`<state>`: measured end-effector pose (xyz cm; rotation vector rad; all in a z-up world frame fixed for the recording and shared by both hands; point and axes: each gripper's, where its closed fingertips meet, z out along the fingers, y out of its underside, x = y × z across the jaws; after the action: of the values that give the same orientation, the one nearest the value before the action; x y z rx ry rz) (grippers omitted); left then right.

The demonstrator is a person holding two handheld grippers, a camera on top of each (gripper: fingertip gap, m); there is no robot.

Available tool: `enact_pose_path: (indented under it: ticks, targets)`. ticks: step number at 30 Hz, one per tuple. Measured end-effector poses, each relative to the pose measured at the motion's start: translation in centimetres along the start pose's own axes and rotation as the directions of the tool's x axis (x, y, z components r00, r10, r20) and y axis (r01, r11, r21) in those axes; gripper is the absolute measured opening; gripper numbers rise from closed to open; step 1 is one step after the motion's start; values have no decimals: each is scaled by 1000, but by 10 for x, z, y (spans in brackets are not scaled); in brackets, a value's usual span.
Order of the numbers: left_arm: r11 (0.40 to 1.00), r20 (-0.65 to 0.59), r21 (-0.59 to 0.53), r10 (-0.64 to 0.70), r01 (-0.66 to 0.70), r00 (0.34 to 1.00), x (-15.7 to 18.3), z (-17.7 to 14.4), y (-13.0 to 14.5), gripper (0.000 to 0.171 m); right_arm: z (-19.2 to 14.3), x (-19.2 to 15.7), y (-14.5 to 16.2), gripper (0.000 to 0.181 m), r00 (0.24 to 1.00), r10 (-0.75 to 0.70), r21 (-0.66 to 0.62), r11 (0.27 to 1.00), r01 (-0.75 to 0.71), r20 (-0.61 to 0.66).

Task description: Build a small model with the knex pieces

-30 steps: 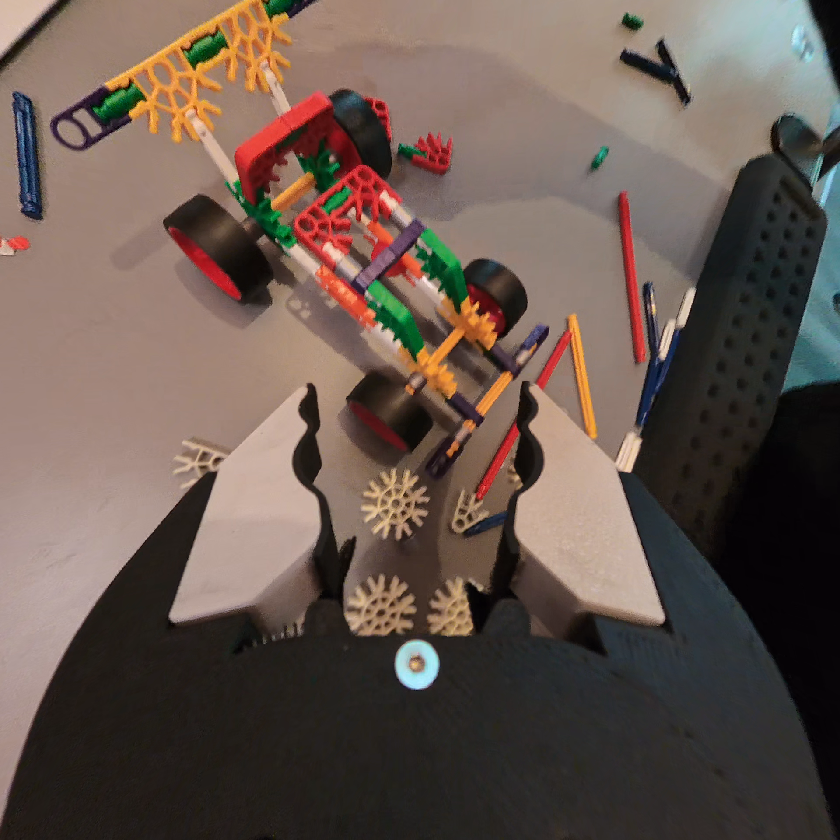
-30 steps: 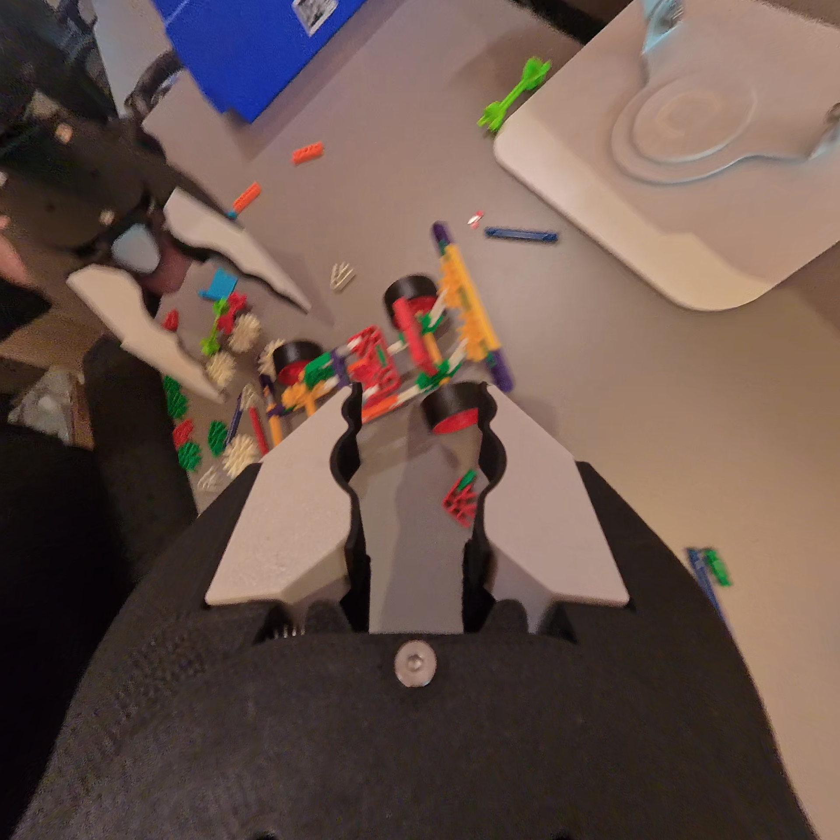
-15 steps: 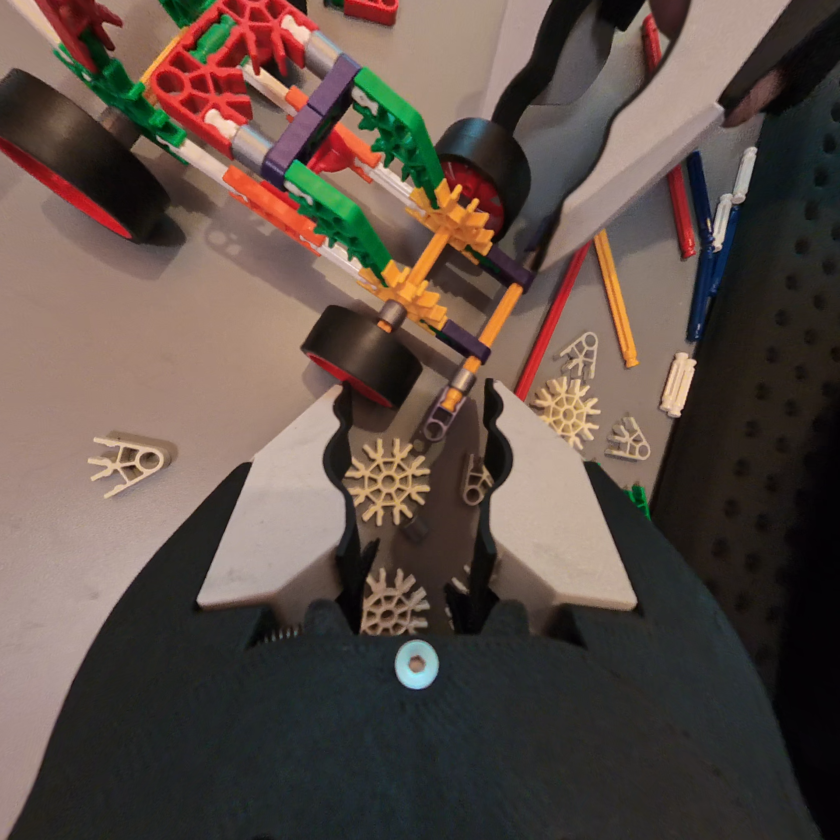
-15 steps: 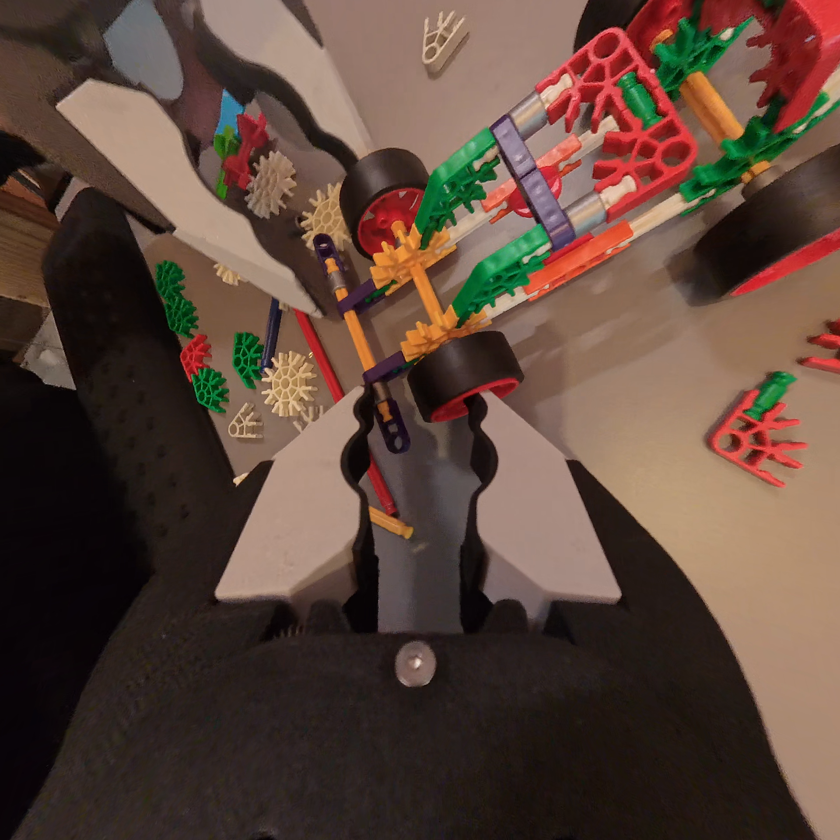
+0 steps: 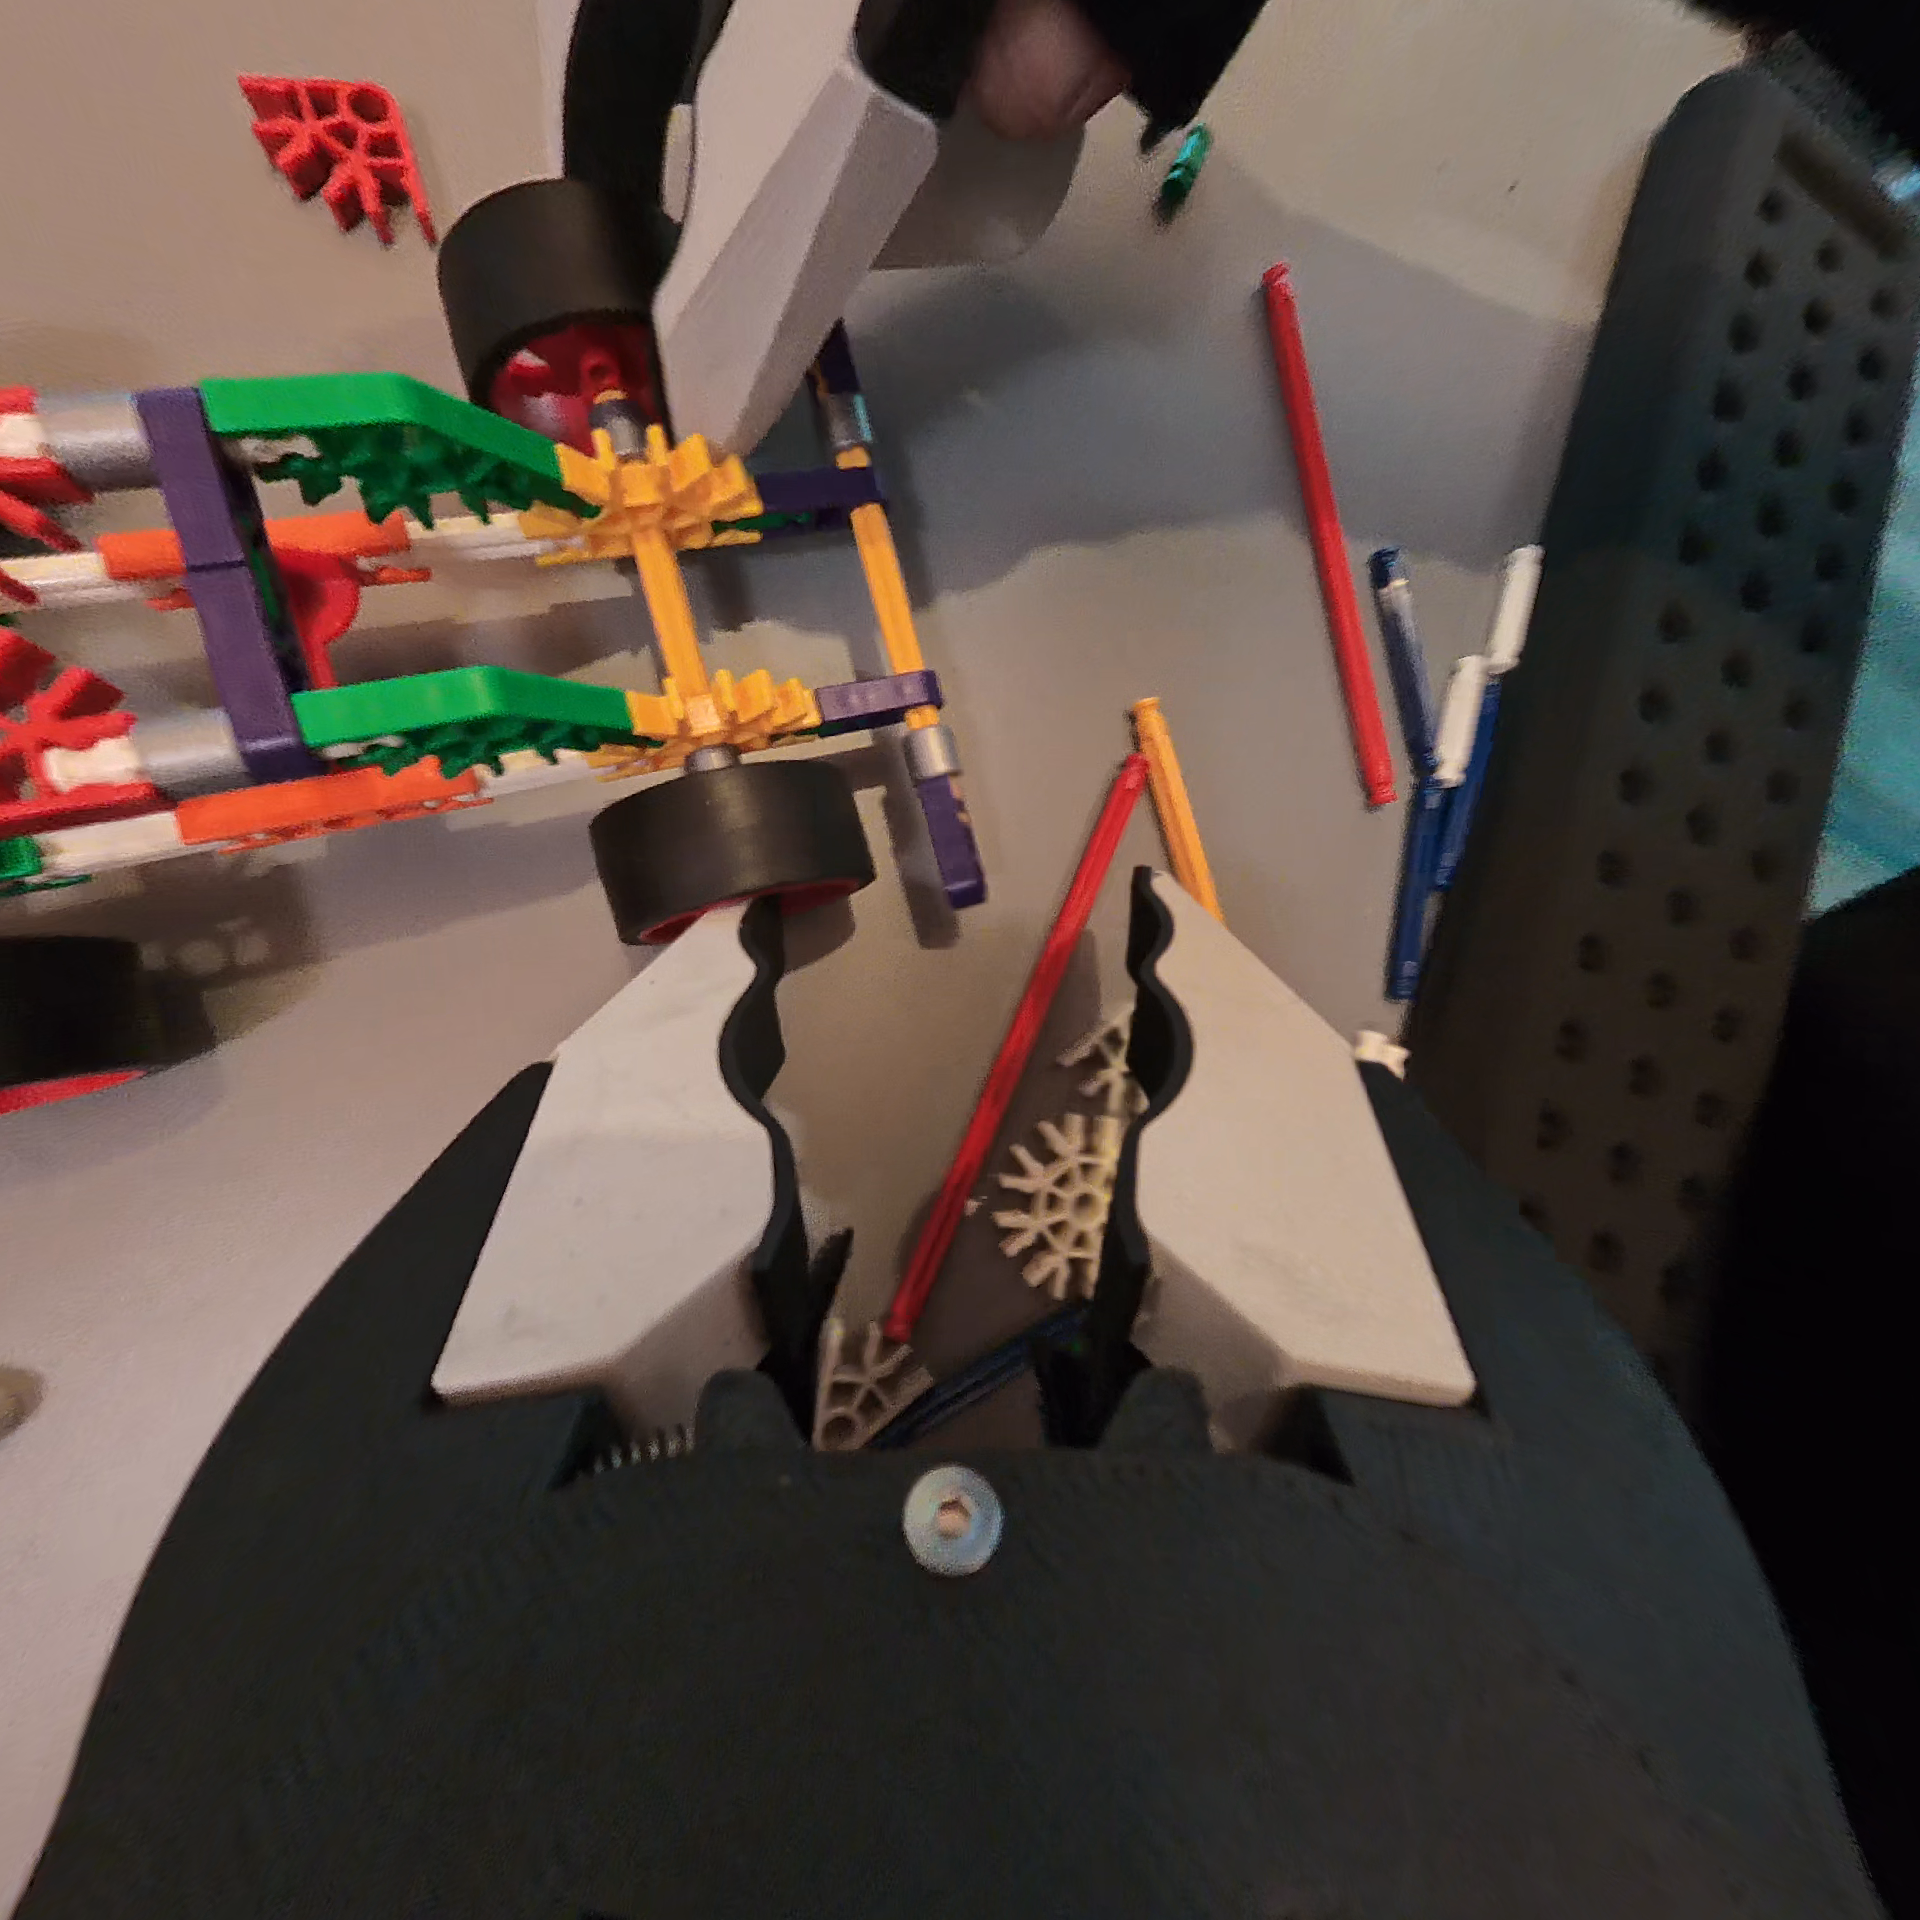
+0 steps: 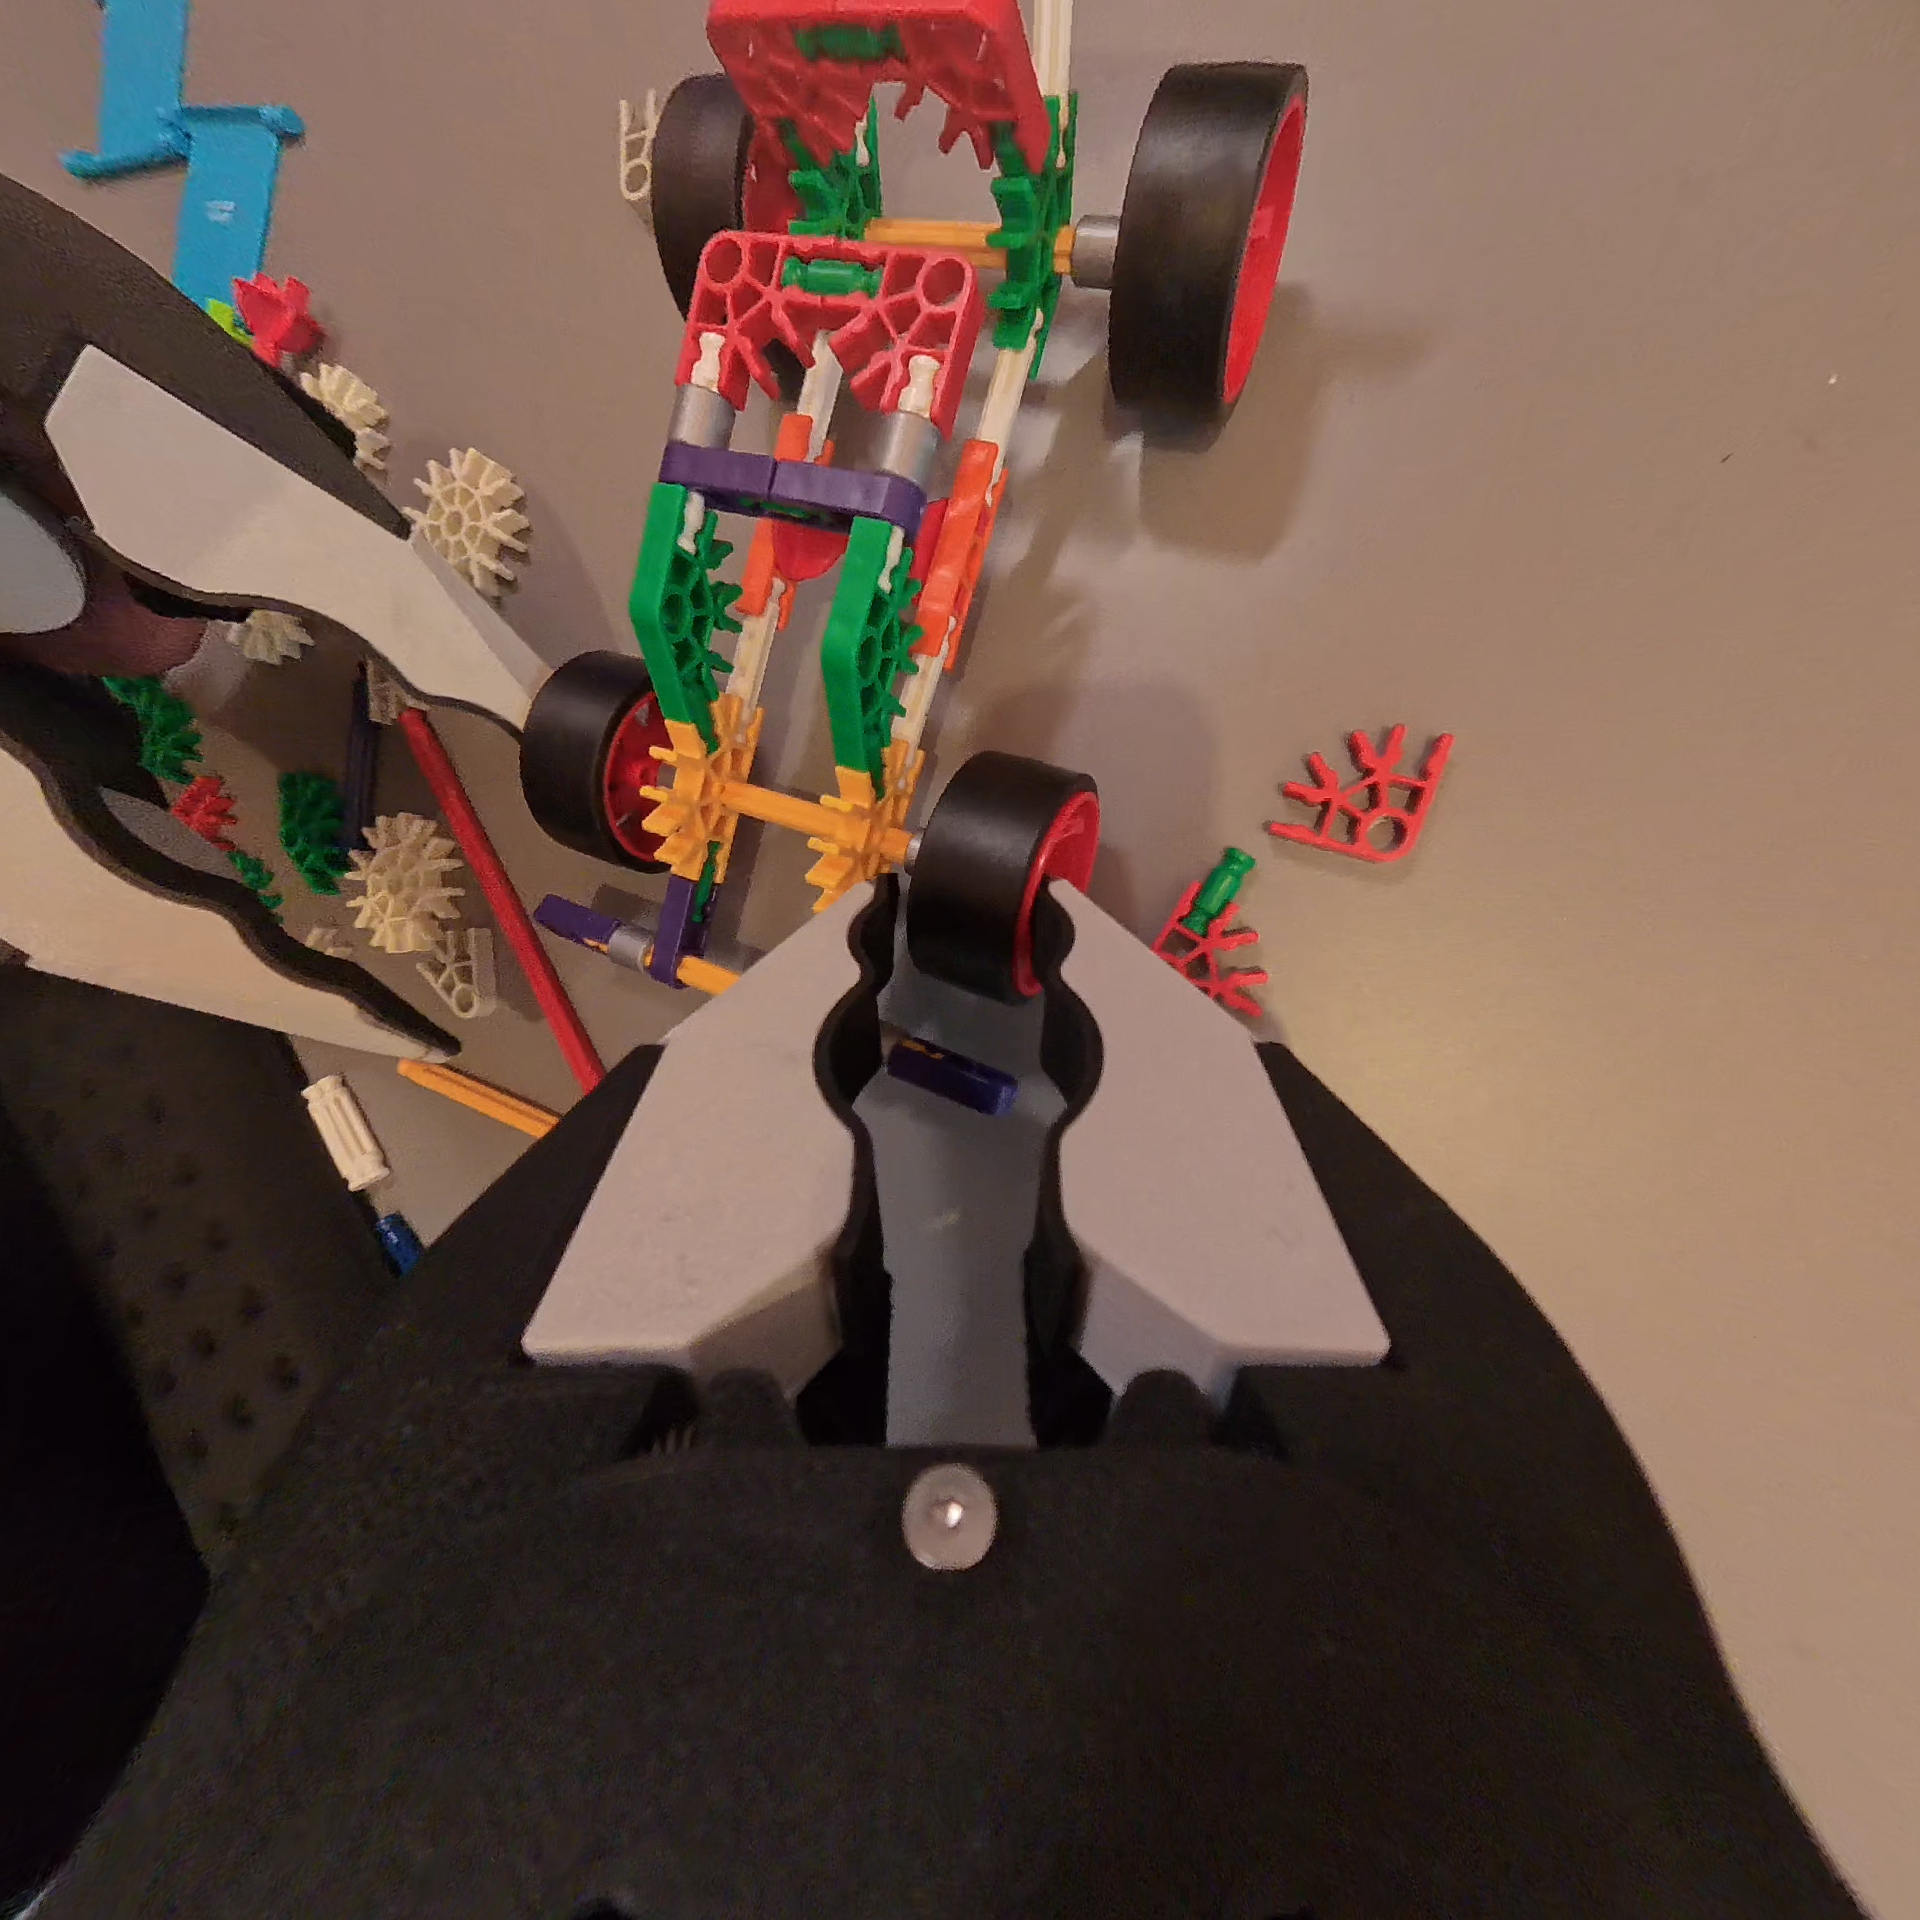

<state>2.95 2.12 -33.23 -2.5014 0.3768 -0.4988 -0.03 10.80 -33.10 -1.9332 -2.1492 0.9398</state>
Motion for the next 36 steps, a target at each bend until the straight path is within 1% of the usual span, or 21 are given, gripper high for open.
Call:
enact_pose_path:
  ticks: [1, 2, 4, 5, 7, 8, 10, 11, 12, 14, 15, 17, 19, 20, 23, 26, 28, 31, 34, 36]
  targets:
    - [1000, -36, 15, -6, 7, 999, 6, -3, -1, 62, -1, -1, 0, 25, 1000, 5, 7, 1000, -5, 6]
    - [1000, -34, 30, 0, 1, 999, 6, -8, -1, 60, -4, -2, 0, 31, 1000, 7, 15, 1000, -7, 6]
    - [998, -1, 68, 4, -4, 1000, 1, -23, 1, 57, -11, -3, -2, 38, 1000, 16, 57, 998, -16, 9]
    - [994, 24, 109, 2, -5, 1000, -5, -33, -1, 57, -14, -4, -2, 42, 1000, 25, 66, 997, -26, 15]
    - [984, 72, 174, -36, 23, 997, -23, -54, -3, 55, -18, -4, -1, 47, 1000, 27, 76, 997, -28, 12]
    - [982, 101, 184, -62, 43, 993, -37, -62, -2, 58, -20, -4, -3, 49, 1000, 27, 90, 996, -28, 9]
    - [974, 210, 216, -111, 64, 972, -73, -81, -1, 70, -24, 0, -16, 61, 999, 37, 150, 988, -37, 2]
    - [967, 260, 241, -142, 78, 955, -91, -91, -2, 82, -26, 3, -25, 69, 999, 45, 184, 982, -45, 0]
    - [958, 302, 269, -179, 96, 937, -109, -100, -3, 89, -27, 6, -35, 74, 999, 51, 211, 976, -49, -3]
    - [945, 328, 300, -233, 132, 916, -135, -109, -3, 94, -24, 14, -55, 84, 999, 42, 243, 969, -39, -10]
    - [943, 333, 301, -246, 145, 910, -146, -109, -3, 97, -20, 16, -64, 86, 999, 39, 251, 967, -38, -1]
    - [938, 301, 297, -268, 177, 915, -157, -103, -4, 96, -7, 17, -78, 87, 997, 45, 245, 968, -59, 60]
    - [931, 248, 298, -288, 210, 925, -160, -94, -8, 96, 10, 21, -85, 86, 995, 43, 204, 977, -60, 88]
    - [927, 219, 297, -300, 229, 929, -161, -89, -10, 93, 18, 19, -86, 83, 993, 35, 178, 983, -54, 111]
    - [919, 105, 295, -304, 262, 947, -149, -75, -15, 77, 33, 6, -92, 69, 972, 43, 143, 987, -77, 229]
    - [916, 59, 293, -303, 274, 951, -140, -71, -14, 59, 38, 1, -96, 66, 965, 23, 138, 989, -61, 261]
    - [901, 30, 321, -318, 292, 948, -134, -73, -17, 57, 39, -5, -95, 60, 956, 2, 119, 992, -39, 294]
    - [895, 10, 319, -332, 311, 943, -126, -75, -12, 59, 42, -13, -95, 60, 943, -37, 103, 995, 3, 331]
    - [895, -12, 320, -326, 312, 945, -109, -77, -9, 56, 44, -27, -94, 58, 915, -102, 81, 994, 76, 391]
    - [902, -1, 296, -329, 315, 944, -100, -75, 0, 58, 48, -38, -89, 59, 890, -143, 38, 989, 140, 433]
